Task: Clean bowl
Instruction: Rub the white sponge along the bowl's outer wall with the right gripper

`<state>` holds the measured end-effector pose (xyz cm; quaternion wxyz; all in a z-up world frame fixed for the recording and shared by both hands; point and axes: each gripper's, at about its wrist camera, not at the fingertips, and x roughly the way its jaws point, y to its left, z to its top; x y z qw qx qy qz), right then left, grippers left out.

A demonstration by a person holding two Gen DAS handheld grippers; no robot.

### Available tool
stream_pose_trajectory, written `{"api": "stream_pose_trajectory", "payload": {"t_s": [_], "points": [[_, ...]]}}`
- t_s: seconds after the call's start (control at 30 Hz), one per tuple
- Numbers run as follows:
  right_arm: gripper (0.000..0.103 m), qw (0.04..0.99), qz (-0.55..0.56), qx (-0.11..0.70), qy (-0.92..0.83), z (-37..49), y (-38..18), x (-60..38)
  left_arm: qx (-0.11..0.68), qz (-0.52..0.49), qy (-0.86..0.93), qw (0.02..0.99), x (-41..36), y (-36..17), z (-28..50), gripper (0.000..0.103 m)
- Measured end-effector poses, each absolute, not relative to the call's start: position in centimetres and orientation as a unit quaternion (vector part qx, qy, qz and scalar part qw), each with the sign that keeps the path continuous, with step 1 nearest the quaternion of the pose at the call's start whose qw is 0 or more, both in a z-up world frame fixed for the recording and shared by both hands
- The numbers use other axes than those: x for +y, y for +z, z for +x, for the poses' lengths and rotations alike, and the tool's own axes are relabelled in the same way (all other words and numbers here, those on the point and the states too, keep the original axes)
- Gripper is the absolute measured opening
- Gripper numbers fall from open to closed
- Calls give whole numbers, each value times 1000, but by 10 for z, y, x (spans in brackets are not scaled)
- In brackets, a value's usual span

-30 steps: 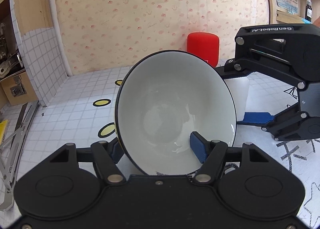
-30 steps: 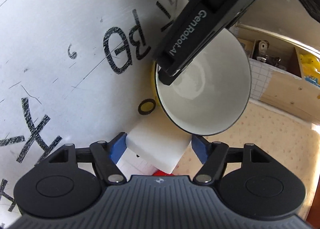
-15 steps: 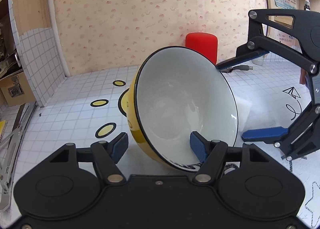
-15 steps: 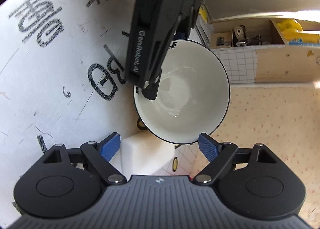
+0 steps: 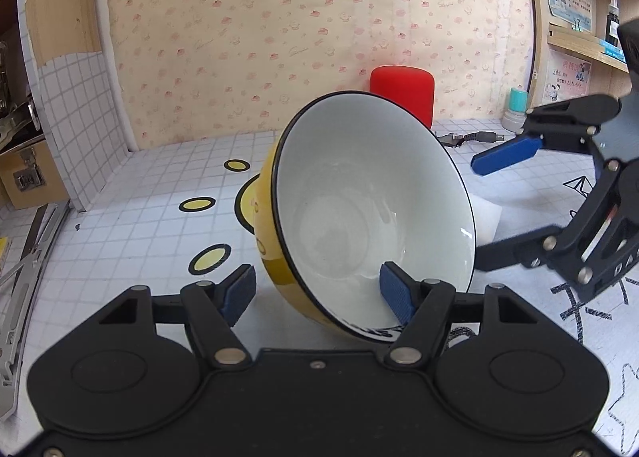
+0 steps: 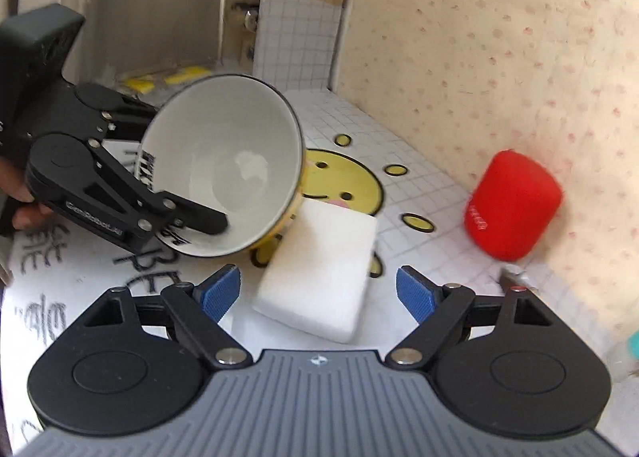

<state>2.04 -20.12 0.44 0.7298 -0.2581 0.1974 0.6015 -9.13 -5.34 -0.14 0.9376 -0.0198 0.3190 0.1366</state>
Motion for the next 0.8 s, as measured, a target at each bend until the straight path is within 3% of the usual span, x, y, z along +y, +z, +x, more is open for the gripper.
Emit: {"api": "stream_pose_trajectory", "payload": {"t_s": [0.23,0.37,0.5,0.8], "points": [[86,736,-215,242,595,39,-2,-202,319,-24,139,937,-53,-2,-92,72],[64,725,-199,250,610,46,-3,-197,319,-25,139,937,-53,-2,-91,72],[58,732,-191,253,603,52,-4,-189,318,-27,138,937,-51,-2,-93,72],[57,747,-46,276,603,90,8,-199,318,-26,140,937,-54,-2,-92,72]]}}
